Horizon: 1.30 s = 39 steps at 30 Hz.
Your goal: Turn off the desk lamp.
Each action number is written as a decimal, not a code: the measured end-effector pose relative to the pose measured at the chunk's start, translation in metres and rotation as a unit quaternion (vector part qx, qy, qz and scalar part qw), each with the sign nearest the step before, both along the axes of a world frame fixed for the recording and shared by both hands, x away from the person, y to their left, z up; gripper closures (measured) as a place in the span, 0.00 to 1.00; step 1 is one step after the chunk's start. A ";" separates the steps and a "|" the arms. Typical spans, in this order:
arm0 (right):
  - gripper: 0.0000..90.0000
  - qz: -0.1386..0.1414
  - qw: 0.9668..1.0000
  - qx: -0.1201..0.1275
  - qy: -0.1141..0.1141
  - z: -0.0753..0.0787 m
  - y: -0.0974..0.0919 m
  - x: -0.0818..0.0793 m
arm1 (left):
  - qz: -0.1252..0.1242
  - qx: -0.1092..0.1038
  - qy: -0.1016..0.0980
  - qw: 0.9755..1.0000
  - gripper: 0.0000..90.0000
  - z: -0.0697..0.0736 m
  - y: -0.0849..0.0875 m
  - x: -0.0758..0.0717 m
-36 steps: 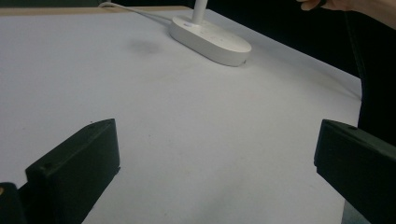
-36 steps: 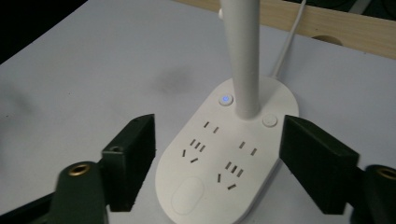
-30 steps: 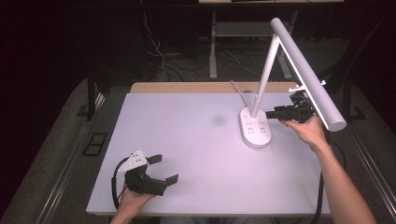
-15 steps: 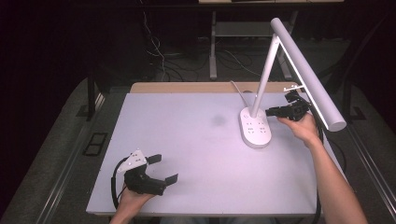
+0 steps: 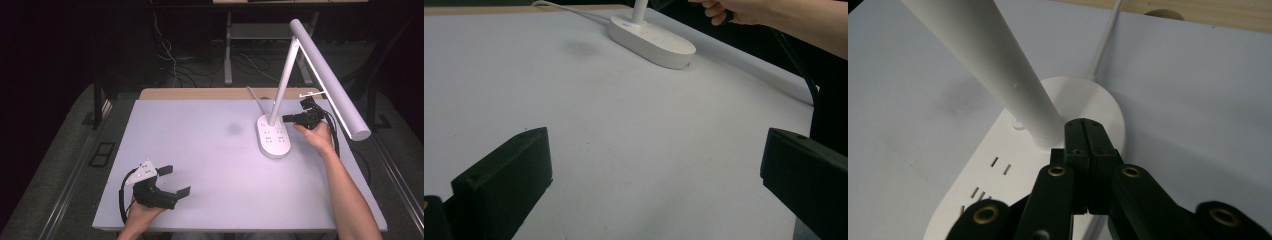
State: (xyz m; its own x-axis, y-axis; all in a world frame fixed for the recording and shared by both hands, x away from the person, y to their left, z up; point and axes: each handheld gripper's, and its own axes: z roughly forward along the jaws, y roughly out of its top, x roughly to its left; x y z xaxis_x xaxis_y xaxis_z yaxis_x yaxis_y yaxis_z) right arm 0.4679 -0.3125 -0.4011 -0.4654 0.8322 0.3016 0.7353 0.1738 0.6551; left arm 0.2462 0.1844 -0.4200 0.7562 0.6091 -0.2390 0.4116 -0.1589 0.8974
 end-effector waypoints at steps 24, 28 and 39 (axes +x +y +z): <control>1.00 -0.021 1.000 0.016 0.013 -0.024 0.007 0.011 | 0.002 -0.001 -0.001 1.000 0.00 0.000 0.001 0.000; 1.00 -0.020 1.000 0.006 0.014 -0.023 0.008 0.011 | 0.002 -0.001 0.000 1.000 0.00 0.000 0.000 -0.001; 1.00 -0.022 1.000 0.000 0.015 -0.023 0.009 0.011 | 0.001 -0.001 -0.001 1.000 0.00 0.000 0.000 -0.001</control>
State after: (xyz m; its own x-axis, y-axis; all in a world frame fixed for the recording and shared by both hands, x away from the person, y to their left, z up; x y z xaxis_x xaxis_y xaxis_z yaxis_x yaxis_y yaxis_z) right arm 0.4789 -0.3036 -0.4239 -0.4183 0.8519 0.3152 0.7617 0.1399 0.6327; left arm 0.2453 0.1848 -0.4196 0.7550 0.6107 -0.2386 0.4106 -0.1567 0.8982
